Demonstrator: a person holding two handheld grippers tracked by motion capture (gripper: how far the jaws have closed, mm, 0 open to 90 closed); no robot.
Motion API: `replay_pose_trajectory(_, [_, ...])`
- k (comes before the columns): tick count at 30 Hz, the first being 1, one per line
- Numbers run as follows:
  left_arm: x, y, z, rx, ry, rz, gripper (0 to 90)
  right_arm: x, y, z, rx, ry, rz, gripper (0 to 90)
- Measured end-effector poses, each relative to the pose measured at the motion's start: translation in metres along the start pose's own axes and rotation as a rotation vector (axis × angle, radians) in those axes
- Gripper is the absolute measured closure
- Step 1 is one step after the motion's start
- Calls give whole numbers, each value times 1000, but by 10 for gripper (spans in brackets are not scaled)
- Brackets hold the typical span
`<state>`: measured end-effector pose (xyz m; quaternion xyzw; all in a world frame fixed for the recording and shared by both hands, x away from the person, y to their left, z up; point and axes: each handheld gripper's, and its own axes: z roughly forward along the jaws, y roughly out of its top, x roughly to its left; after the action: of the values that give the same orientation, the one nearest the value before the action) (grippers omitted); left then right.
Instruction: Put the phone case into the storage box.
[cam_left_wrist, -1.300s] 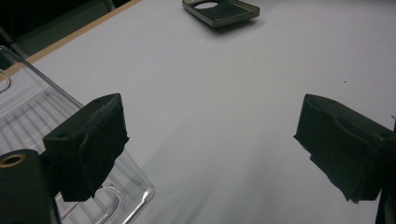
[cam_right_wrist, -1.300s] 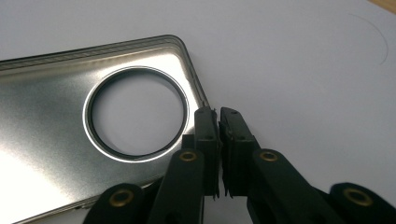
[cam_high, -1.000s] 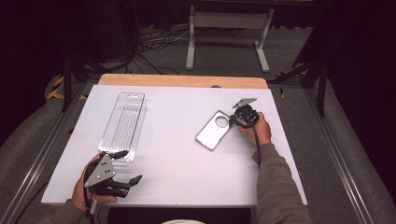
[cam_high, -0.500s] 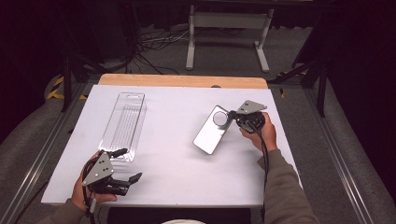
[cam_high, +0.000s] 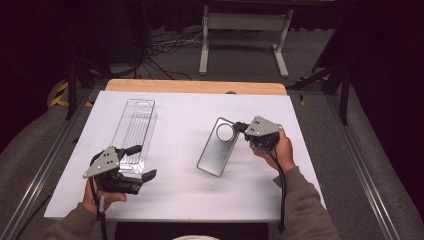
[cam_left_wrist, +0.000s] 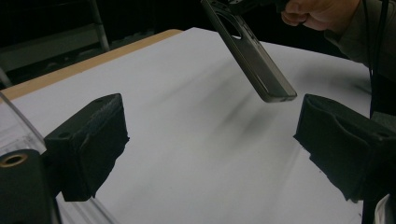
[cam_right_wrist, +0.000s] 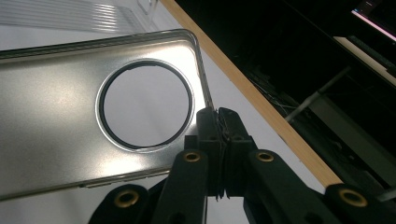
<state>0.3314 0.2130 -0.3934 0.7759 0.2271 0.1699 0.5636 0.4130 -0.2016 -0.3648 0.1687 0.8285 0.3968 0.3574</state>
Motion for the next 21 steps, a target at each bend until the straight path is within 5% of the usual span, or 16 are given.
replay_pose_trajectory(11, [-7, 22, 33, 19, -29, 31, 119, 37, 19, 2, -42, 17, -119, 887])
replay_pose_trajectory(21, [-4, 31, 54, 11, -39, 1, 236, 65, 32, 5, -63, 30, -228, 886])
